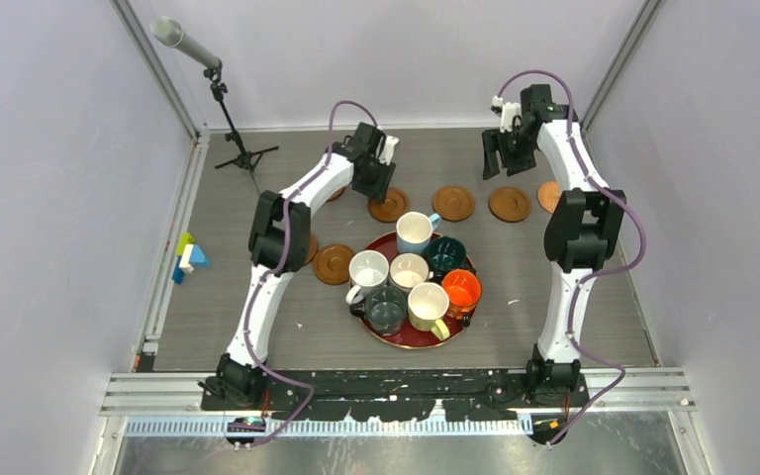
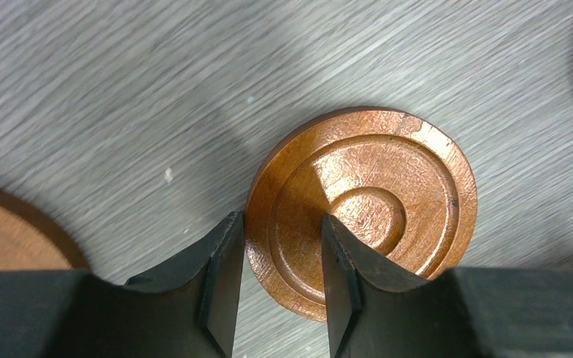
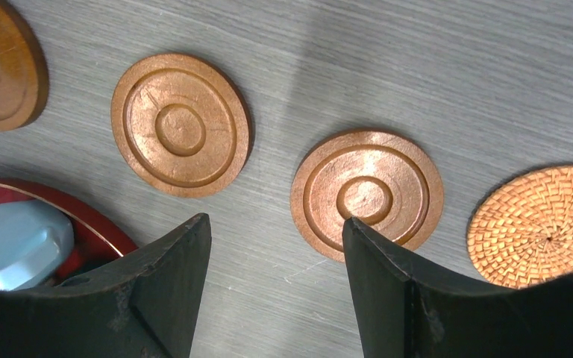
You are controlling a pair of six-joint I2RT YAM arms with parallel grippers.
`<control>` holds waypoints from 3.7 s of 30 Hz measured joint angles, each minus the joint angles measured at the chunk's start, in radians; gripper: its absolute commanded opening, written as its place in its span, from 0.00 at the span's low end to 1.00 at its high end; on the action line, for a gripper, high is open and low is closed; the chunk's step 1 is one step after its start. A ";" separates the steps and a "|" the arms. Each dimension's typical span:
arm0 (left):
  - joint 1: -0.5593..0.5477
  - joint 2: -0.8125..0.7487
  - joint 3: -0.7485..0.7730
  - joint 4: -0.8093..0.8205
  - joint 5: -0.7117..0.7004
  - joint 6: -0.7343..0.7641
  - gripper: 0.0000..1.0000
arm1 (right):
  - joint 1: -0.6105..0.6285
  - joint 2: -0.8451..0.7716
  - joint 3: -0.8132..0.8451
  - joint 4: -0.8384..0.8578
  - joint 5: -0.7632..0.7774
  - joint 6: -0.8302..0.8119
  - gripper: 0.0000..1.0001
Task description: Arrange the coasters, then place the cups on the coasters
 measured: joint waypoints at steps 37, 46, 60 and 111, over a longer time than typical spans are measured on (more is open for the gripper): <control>0.101 -0.116 0.090 -0.087 0.000 -0.007 0.75 | -0.018 -0.026 0.018 0.007 -0.048 0.034 0.70; 0.284 -0.110 0.088 -0.087 -0.024 0.019 0.72 | 0.013 -0.002 0.046 0.008 -0.051 0.041 0.70; 0.293 0.021 0.092 -0.085 -0.025 0.089 0.71 | 0.042 -0.001 0.048 0.008 -0.039 0.041 0.70; 0.154 -0.218 -0.312 -0.040 0.021 0.112 0.70 | 0.042 -0.001 0.048 0.008 -0.037 0.040 0.70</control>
